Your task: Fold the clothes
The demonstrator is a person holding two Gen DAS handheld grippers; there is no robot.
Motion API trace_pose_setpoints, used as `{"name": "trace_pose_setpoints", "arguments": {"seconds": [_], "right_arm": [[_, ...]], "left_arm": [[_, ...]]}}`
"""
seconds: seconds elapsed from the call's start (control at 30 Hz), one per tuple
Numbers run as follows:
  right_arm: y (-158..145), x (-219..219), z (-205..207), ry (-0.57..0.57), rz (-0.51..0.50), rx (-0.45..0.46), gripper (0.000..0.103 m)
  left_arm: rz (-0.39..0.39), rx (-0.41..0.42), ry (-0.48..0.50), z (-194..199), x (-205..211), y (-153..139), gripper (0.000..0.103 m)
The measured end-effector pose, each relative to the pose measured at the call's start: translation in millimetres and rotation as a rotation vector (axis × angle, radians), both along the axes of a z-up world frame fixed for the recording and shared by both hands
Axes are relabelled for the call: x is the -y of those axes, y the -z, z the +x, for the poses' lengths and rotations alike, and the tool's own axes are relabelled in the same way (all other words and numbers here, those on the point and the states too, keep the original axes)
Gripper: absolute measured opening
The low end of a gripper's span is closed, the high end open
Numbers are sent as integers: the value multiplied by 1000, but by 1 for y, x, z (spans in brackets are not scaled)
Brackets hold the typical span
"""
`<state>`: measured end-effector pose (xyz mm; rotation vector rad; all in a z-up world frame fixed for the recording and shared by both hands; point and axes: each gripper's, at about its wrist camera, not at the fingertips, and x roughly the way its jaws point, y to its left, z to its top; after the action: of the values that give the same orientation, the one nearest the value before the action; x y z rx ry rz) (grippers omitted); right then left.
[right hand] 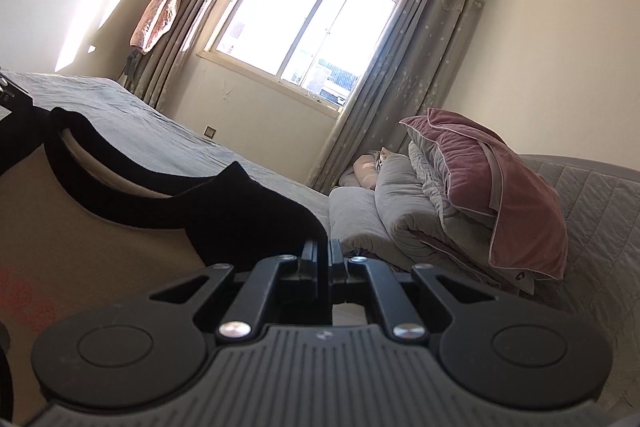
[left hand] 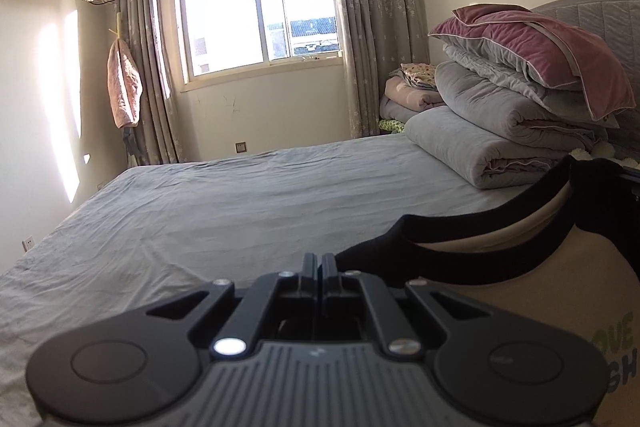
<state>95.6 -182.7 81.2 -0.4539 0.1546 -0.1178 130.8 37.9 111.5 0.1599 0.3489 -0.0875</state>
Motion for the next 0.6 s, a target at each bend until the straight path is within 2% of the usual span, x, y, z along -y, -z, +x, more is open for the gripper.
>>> {"name": "trace_pose_setpoints", "arguments": {"seconds": [0.43, 0.6], "right_arm": [[55, -12, 64, 21, -36, -74, 5], [84, -15, 84, 30, -62, -128, 5]], "left_arm": [[18, -94, -47, 71, -1, 61, 2], [11, -150, -66, 93, 2, 89, 0]]}}
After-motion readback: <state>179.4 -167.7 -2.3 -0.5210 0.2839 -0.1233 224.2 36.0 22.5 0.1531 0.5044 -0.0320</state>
